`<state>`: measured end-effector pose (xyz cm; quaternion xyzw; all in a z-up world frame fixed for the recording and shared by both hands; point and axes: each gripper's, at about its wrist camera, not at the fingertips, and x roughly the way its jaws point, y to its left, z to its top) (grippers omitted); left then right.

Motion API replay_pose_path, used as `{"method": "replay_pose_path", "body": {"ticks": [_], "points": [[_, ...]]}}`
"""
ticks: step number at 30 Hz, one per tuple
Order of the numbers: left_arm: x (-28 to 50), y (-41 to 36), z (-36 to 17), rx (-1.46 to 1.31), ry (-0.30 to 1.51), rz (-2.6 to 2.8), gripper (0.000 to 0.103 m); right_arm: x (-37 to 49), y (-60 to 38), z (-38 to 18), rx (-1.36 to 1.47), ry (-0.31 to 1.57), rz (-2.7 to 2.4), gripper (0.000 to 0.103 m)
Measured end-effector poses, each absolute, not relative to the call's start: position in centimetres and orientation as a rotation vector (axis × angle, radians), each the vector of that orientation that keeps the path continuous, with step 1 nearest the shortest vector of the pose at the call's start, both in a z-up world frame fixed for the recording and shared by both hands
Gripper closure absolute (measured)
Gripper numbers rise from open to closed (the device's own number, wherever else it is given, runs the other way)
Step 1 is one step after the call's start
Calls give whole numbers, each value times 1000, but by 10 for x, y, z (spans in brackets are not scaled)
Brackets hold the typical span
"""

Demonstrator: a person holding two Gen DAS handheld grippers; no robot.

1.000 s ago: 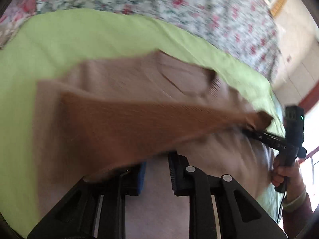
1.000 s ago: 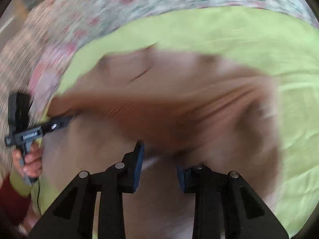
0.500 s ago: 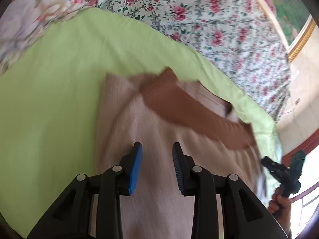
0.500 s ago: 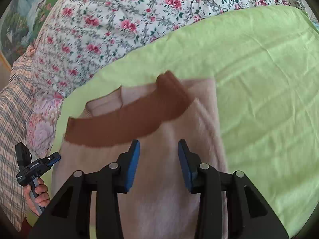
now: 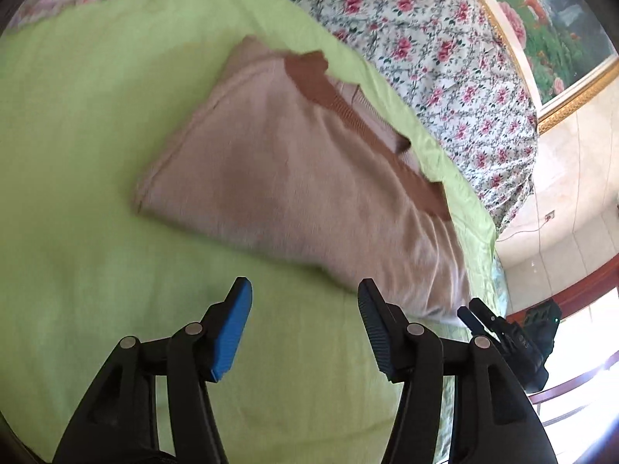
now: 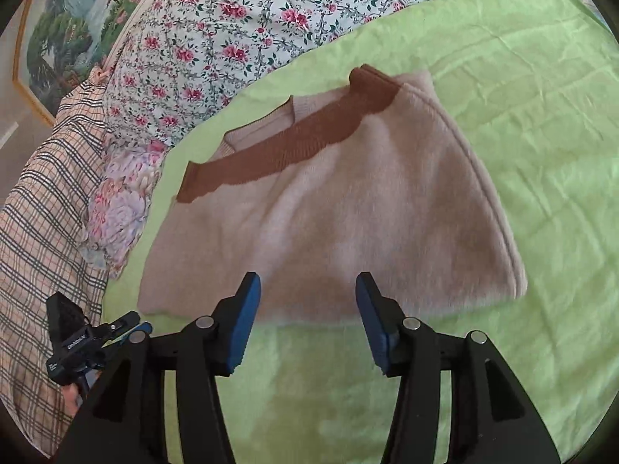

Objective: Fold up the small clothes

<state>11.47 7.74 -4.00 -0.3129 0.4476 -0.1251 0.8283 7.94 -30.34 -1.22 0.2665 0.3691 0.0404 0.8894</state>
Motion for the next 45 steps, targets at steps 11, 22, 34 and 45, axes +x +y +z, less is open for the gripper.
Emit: {"method": "replay_pose_path", "body": {"ticks": [11,22,34,45], "points": [[121,69,-55,-784,965,-261,28,59,-289,-19,551,790,113,42],[172,96,-59,-887,879,-153,28,69,-296,-12,558,774,124,42],[213,77,-25,-681,793,-109,91,133,-346,1,593,749,169,42],[227,-65,23,-370,796,-379,93,207,-358,-24,763,862,467,36]]}}
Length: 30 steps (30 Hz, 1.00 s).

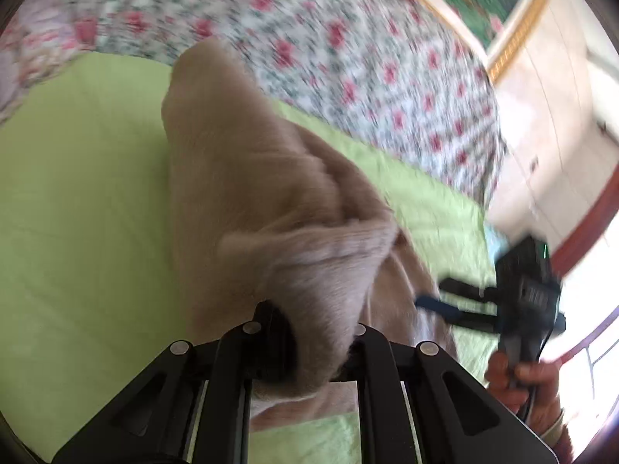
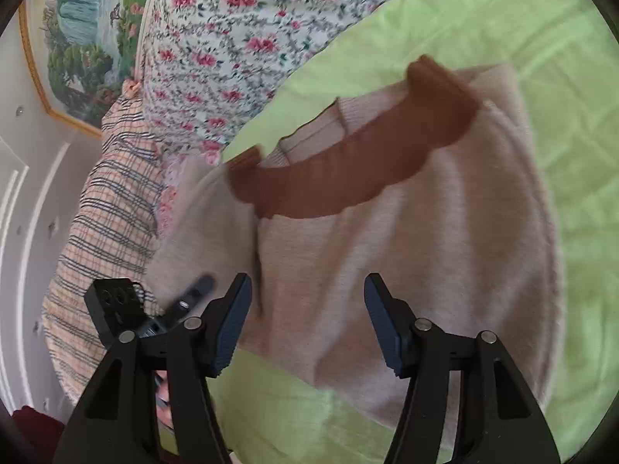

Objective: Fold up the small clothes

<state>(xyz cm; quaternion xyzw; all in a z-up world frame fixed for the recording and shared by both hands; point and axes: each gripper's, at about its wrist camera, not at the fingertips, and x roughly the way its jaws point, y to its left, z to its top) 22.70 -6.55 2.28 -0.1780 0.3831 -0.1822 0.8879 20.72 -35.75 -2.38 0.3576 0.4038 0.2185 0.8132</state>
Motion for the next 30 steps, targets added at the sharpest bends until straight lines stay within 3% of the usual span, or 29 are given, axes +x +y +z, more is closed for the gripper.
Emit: {"method": "replay_pose_path", "body": {"ticks": [3,11,13,14,16,24,30], "points": [[230,-87,8,-335,834,-400,93,229,-351,-33,814,871,538,28],[230,-102,-5,-266,842,-406,93,293,-315,-48,877,909,611,28],[228,-111,-4,-196,837,-385,93,308,-305,-43,845,899,599,36],[226,-117,-4,-149,831,-369,93,317,-300,-41,818,908,577,61],[222,-127,0,-84,817,-345,93,326,-298,-35,778,924,530,83],[212,-180,29,-64,777,-503,93,268,-349,40,530,773,446,86],[226,-245,-6,-65,875,-601,93,240,-416,13,519,829,273,86]]}}
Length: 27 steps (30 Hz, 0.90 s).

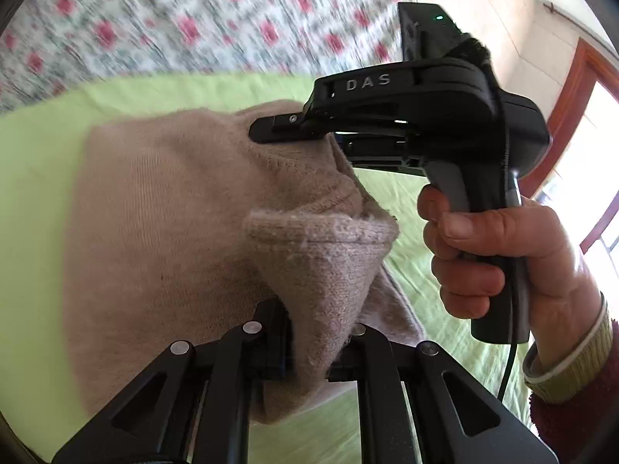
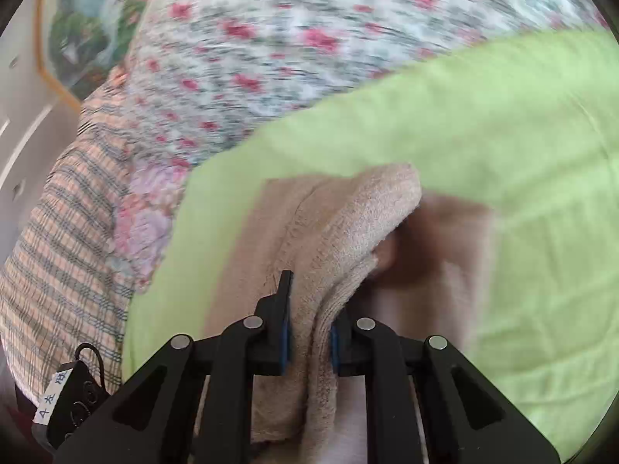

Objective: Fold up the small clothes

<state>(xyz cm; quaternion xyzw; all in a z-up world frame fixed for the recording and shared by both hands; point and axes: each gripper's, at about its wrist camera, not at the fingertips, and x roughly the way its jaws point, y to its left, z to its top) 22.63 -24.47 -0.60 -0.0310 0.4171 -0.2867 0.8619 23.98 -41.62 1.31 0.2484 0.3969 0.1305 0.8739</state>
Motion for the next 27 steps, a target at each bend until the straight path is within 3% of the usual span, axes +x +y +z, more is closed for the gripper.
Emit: {"method": "replay_pose_path", "body": {"ticks": [8,9,12,15,16,19,22,27], "points": [[227,-268,-23,-19,902,-601,92,236,-434,-8,500,830,249,86],[226,-270,-23,-17,904,-607,91,235,-434,-8,490,828,241,82],[224,-267,-22,-21,932,-642,80,229,-433,-11,462,838,197,77],[216,-252,-14,-54,964,-696,63,216,-435,-7,424,831,150,71],[211,-244,-9,-64,968,-706,53,212,-436,-6,414,831,137,70],[196,-218,3,-82,952,-711,43,197,-444,-4,371,847,59,44],[189,-177,14,-122,935,-656,23,182,-457,-3,450,833,78,38],[221,-122,8,-260,986,-574,19,178,-463,-4,587,795,169,25]]}}
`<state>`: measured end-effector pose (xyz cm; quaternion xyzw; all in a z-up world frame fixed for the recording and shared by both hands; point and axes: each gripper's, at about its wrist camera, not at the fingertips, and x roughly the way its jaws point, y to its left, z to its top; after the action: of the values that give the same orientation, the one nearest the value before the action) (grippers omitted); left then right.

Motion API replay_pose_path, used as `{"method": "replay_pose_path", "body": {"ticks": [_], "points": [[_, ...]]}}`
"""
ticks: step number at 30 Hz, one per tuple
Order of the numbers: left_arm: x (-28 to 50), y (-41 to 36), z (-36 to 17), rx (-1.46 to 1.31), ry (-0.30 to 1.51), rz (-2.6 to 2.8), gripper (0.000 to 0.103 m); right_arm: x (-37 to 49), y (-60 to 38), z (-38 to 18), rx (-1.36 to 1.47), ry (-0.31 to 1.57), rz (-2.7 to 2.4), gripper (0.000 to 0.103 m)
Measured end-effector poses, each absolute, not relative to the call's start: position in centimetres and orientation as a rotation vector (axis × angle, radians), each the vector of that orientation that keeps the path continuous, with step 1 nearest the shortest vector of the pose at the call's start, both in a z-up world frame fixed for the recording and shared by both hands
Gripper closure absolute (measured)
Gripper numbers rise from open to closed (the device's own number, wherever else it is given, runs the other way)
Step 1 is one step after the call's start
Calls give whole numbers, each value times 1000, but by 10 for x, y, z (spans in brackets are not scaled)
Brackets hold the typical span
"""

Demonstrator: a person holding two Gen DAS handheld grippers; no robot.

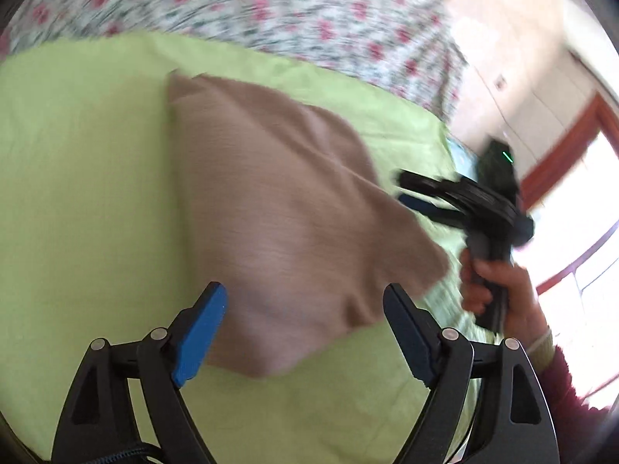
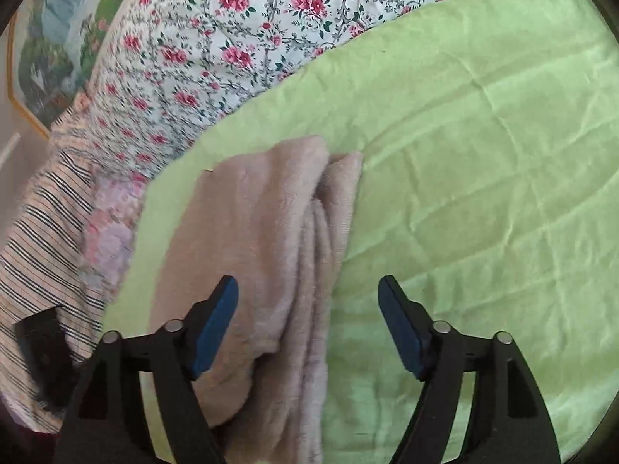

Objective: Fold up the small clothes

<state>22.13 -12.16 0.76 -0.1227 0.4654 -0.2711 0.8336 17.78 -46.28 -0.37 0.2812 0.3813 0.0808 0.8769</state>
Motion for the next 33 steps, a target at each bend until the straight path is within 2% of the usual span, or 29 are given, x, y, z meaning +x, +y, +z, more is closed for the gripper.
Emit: {"method": "replay_pose_path", "body": {"ticks": [11,12,13,14,17,20,26,33], "points": [[329,-113,-68,-518,1190,-645,16,216,-437,-35,605,910,223,25],[332,-112,-69,-533,1177,-662,18,219,-435,-37,613,913,233,28],[337,-116,-70,-528,1165,-667,25,221,-433,-39,621,917,239,33],[338,-117,-69,-500,1152,-664,35,222,-432,-41,638,925,249,53],[331,-112,-65,-476,1118,-665,50,220,-419,-36,622,908,237,63],[317,-103,-52,-451,1087,-661,53,212,-404,-22,630,871,261,68],[275,-54,-14,-377,1017,-608,53,206,-345,-12,608,859,380,69],[244,26,6,-363,1019,-486,53,220,-267,-24,626,886,519,69]]}}
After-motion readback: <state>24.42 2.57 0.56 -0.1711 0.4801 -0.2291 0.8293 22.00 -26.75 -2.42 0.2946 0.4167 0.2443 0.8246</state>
